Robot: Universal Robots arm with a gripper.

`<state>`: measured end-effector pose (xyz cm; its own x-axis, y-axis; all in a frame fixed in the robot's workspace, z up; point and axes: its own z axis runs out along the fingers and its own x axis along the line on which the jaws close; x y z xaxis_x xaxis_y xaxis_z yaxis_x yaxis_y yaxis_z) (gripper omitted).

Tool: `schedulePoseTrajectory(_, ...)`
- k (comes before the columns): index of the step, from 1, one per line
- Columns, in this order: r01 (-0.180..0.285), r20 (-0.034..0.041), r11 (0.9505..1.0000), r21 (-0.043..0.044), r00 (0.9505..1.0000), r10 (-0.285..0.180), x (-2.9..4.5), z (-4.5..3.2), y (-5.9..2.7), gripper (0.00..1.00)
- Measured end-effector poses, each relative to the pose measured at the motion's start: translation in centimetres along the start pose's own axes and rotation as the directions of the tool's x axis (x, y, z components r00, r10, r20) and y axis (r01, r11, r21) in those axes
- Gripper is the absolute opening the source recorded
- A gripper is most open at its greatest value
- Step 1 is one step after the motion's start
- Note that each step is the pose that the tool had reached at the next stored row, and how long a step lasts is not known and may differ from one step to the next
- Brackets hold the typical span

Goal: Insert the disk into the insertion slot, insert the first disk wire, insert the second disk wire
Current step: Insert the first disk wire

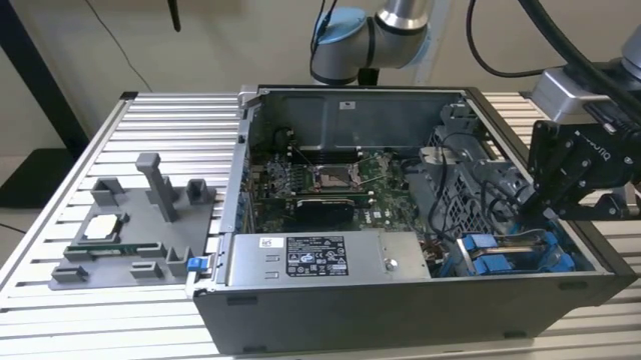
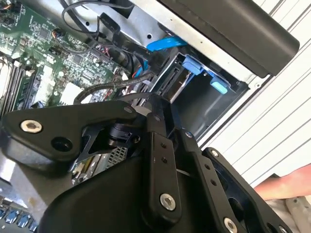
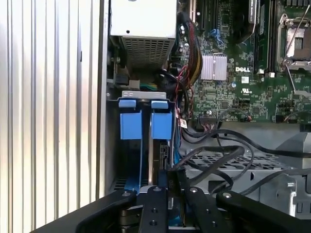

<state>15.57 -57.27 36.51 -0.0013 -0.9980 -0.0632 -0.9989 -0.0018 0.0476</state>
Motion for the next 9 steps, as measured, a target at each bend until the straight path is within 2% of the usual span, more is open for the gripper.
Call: schedulePoseTrajectory(9, 0.0, -0.0004, 1.0, -0.0008, 1.0, 0.0, 0.03, 0.14, -0.08, 0.0)
